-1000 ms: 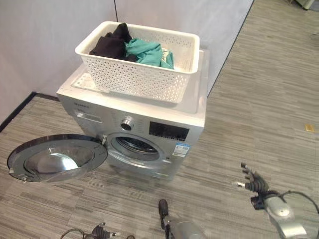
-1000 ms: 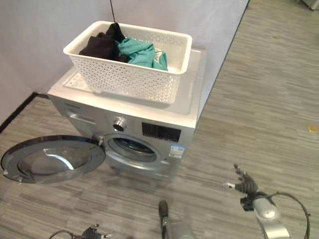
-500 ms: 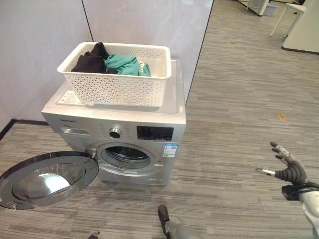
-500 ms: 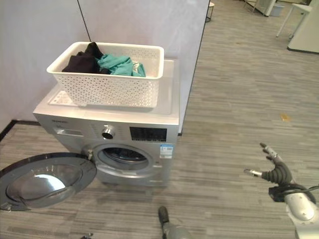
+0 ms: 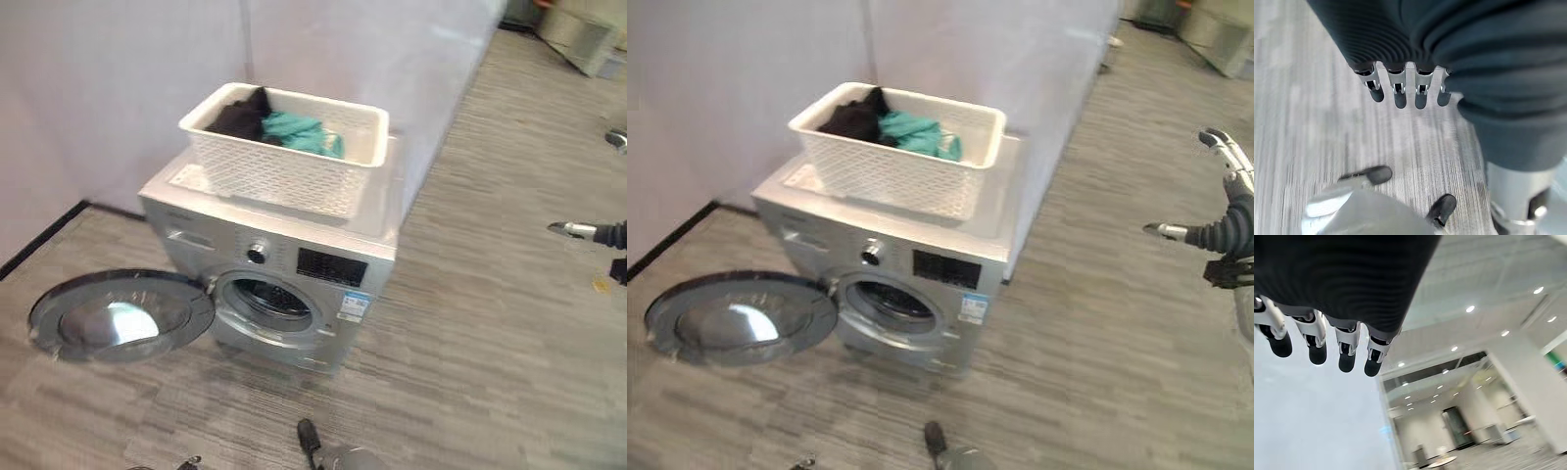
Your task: Grab the laundry basket,head to the washer,open it,put in the laundry and shut it.
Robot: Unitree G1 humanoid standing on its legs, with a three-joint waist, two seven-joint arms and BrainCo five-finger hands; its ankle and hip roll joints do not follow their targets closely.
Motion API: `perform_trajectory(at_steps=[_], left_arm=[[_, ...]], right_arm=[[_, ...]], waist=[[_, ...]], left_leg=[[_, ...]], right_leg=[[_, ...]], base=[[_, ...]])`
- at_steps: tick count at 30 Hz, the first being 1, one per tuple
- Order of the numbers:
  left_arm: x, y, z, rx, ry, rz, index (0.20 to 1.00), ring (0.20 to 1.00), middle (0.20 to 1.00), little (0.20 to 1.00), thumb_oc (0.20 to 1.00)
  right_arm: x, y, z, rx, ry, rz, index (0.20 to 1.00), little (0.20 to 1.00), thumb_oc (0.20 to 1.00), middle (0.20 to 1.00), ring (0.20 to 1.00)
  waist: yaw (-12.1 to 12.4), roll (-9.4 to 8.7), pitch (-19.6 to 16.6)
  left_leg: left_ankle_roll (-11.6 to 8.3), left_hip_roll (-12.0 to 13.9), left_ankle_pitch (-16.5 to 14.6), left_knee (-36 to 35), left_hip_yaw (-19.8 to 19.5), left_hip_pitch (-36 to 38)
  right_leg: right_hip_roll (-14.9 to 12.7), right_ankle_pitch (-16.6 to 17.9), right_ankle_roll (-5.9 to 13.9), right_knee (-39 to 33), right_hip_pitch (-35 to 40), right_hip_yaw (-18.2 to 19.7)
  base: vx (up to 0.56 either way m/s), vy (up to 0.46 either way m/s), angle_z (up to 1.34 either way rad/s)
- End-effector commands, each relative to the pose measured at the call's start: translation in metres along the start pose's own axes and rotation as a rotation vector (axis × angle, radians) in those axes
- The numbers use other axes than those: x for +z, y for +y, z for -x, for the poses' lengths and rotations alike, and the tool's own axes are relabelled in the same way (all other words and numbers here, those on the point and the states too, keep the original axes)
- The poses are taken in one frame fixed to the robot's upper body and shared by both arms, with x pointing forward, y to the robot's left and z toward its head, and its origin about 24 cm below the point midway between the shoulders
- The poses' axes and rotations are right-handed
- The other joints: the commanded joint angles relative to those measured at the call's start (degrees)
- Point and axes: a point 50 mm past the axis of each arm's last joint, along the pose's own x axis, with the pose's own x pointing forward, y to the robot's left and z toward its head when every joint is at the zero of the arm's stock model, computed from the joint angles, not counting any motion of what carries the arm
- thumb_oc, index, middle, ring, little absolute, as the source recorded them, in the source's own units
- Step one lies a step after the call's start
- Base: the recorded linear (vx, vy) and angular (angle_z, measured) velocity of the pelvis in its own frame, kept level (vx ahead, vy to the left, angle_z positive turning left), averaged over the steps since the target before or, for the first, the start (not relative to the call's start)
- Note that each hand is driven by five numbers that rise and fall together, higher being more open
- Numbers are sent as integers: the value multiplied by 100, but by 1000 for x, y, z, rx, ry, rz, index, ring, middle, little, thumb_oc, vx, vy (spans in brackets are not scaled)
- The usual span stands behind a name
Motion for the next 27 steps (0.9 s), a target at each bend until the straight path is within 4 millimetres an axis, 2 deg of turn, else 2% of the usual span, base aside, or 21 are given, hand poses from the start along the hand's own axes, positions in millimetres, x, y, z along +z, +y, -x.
perform_trajectory(at_steps=[1, 2, 3, 6, 9, 12, 13, 14, 15, 17, 19, 20, 22, 23, 24, 25, 27], left_arm=[[10, 26, -2, 79, -32, -9, 1000, 1000, 1000, 1000, 1000], [10, 26, -2, 79, -32, -9, 1000, 1000, 1000, 1000, 1000], [10, 29, -2, 87, -28, -11, 1000, 1000, 1000, 1000, 1000], [7, 29, -1, 80, -19, -54, 1000, 1000, 1000, 1000, 1000], [6, 30, -1, 86, -17, -59, 1000, 1000, 1000, 1000, 1000], [9, 32, -1, 115, -33, -14, 1000, 1000, 1000, 1000, 1000], [9, 33, -1, 117, -33, -12, 1000, 1000, 1000, 1000, 1000], [6, 33, -1, 132, -22, 31, 1000, 1000, 1000, 1000, 1000], [6, 33, -1, 135, -18, 47, 1000, 1000, 1000, 1000, 1000], [13, 31, -2, 128, -21, 91, 1000, 1000, 1000, 1000, 1000], [18, 30, -3, 123, -33, 82, 1000, 1000, 1000, 1000, 1000], [28, 28, -4, 115, -63, 66, 1000, 1000, 1000, 1000, 1000], [56, 24, -5, 106, -145, 19, 1000, 1000, 1000, 1000, 1000], [56, 23, -5, 105, -145, 18, 1000, 1000, 1000, 1000, 1000], [73, 21, -5, 101, -200, -9, 1000, 1000, 1000, 1000, 1000], [94, 16, -3, 93, -272, -69, 1000, 1000, 1000, 1000, 1000], [113, 14, -2, 97, -324, -101, 1000, 1000, 1000, 1000, 1000]], right_arm=[[11, -3, -3, -111, -46, -46, 1000, 1000, 1000, 1000, 1000], [11, -3, -3, -111, -46, -46, 1000, 1000, 1000, 1000, 1000], [8, 4, 3, -87, -24, -34, 1000, 1000, 1000, 1000, 1000], [6, 10, 8, -59, -10, -39, 1000, 1000, 1000, 1000, 1000], [7, 13, 8, -55, -15, -52, 1000, 1000, 1000, 1000, 1000], [15, 34, 6, -72, -26, -123, 1000, 1000, 1000, 1000, 1000], [15, 35, 5, -72, -27, -124, 1000, 1000, 1000, 1000, 1000], [18, 47, 4, -61, -24, -147, 1000, 1000, 1000, 1000, 1000], [19, 51, 5, -48, -20, -154, 1000, 1000, 1000, 1000, 1000], [8, 61, 15, -5, 49, -151, 1000, 1000, 1000, 1000, 1000], [3, 60, 21, 6, 76, -137, 1000, 1000, 1000, 1000, 1000], [-3, 58, 30, 11, 107, -110, 1000, 1000, 1000, 1000, 1000], [-14, 48, 47, 0, 166, -86, 1000, 1000, 1000, 1000, 1000], [-14, 47, 48, 0, 166, -85, 1000, 1000, 1000, 1000, 1000], [-18, 45, 53, -24, 196, -103, 1000, 1000, 1000, 1000, 1000], [-21, 40, 60, -44, 218, -92, 1000, 1000, 1000, 1000, 1000], [-23, 35, 61, -72, 226, -70, 1000, 1000, 1000, 1000, 1000]], waist=[[-9, -94, 345], [-9, -94, 345], [-3, -112, 331], [-41, -141, 243], [-41, -150, 234], [73, -135, 258], [80, -138, 263], [156, -158, 306], [180, -193, 340], [131, -83, 412], [92, -37, 408], [32, 14, 419], [-184, 116, 440], [-184, 118, 439], [-275, 128, 498], [-442, 196, 548], [-564, 163, 604]], left_leg=[[19, 136, -290, 241, -296, 157], [19, 136, -290, 241, -296, 157], [-2, 159, -313, 186, -380, 193], [-19, 196, -322, 47, -436, 376], [-20, 228, -326, -20, -407, 469], [23, 269, -307, -234, -114, 773], [23, 277, -305, -250, -93, 789], [38, 276, -366, -398, 186, 904], [41, 224, -334, -430, 275, 892], [58, 250, -325, -478, 326, 909], [42, 245, -286, -486, 344, 887], [17, 246, -233, -501, 429, 866], [-42, 315, -157, -465, 820, 741], [-42, 315, -159, -460, 815, 737], [-55, 297, -109, -346, 1193, 560], [-106, 280, -177, -47, 2014, 273], [-126, 268, -108, 329, 2731, -119]], right_leg=[[-655, -594, 504, 241, 373, 364], [-655, -594, 504, 241, 373, 364], [-644, -741, 477, 401, 351, 205], [-638, -866, 485, 616, 372, -36], [-631, -886, 493, 684, 375, -98], [-618, -746, 586, 871, 278, -468], [-605, -749, 586, 884, 273, -453], [-670, -562, 641, 833, 173, -841], [-722, -425, 653, 805, 115, -994], [-664, -545, 638, 864, 140, -1024], [-692, -664, 601, 827, 194, -1078], [-757, -744, 553, 815, 236, -1240], [-870, -903, 461, 802, 325, -1507], [-872, -903, 460, 801, 326, -1512], [-967, -893, 449, 741, 386, -1599], [-1076, -983, 428, 594, 585, -1791], [-1196, -895, 409, 437, 653, -1919]], base=[[12, -16, 48], [45, -28, 57], [62, -20, 39], [95, -10, 12], [28, 1, 0], [-23, 21, -21], [-72, 17, -73], [-103, -3, -87], [-81, 10, -84], [-7, 25, -79], [17, 30, -15], [60, 27, 50], [61, 29, 48], [-20, 16, 71], [-21, 39, 110], [-74, 41, 101], [-118, 0, 112]])
